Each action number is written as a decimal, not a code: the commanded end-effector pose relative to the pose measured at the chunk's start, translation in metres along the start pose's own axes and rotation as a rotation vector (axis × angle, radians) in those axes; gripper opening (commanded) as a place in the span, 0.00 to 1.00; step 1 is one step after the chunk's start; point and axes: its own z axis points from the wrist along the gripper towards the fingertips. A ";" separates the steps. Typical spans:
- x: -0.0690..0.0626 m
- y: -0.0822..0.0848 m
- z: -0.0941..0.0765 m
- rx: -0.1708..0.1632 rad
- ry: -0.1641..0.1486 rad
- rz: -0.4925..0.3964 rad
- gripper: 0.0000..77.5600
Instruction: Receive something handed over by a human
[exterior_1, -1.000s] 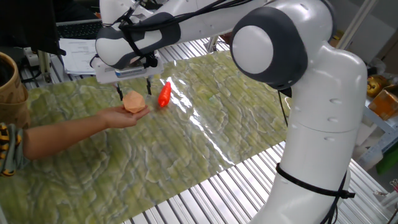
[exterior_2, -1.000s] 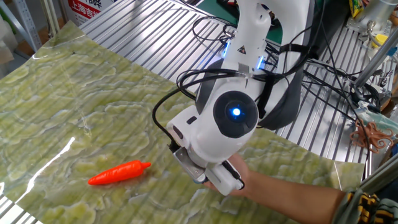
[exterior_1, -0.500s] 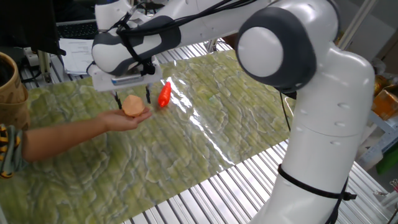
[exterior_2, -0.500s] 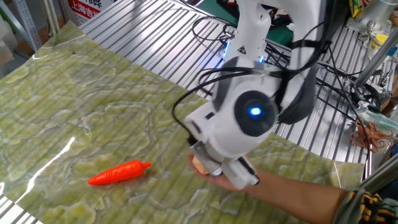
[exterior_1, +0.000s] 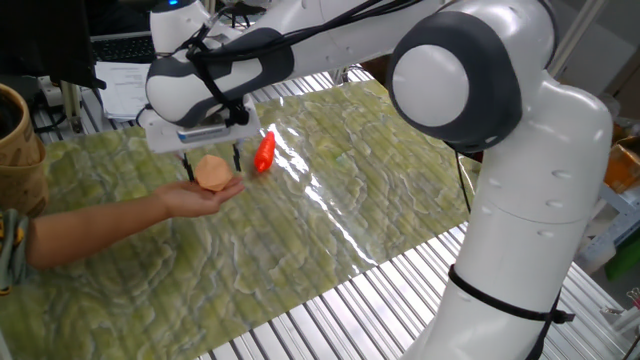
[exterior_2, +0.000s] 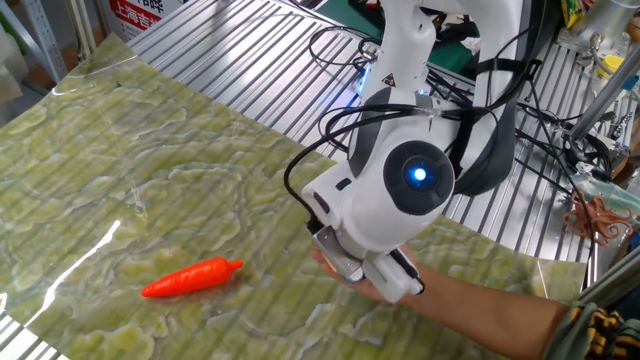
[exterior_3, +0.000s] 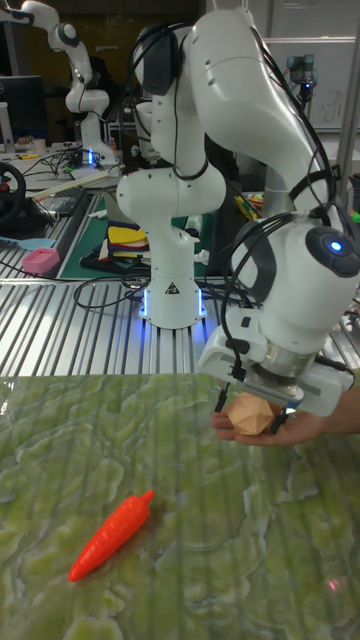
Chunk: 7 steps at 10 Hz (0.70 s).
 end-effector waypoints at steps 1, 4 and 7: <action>-0.003 0.000 -0.004 0.001 0.000 0.011 1.00; -0.002 0.000 -0.004 0.001 0.004 0.017 0.01; -0.002 0.000 -0.004 0.001 0.004 0.017 0.01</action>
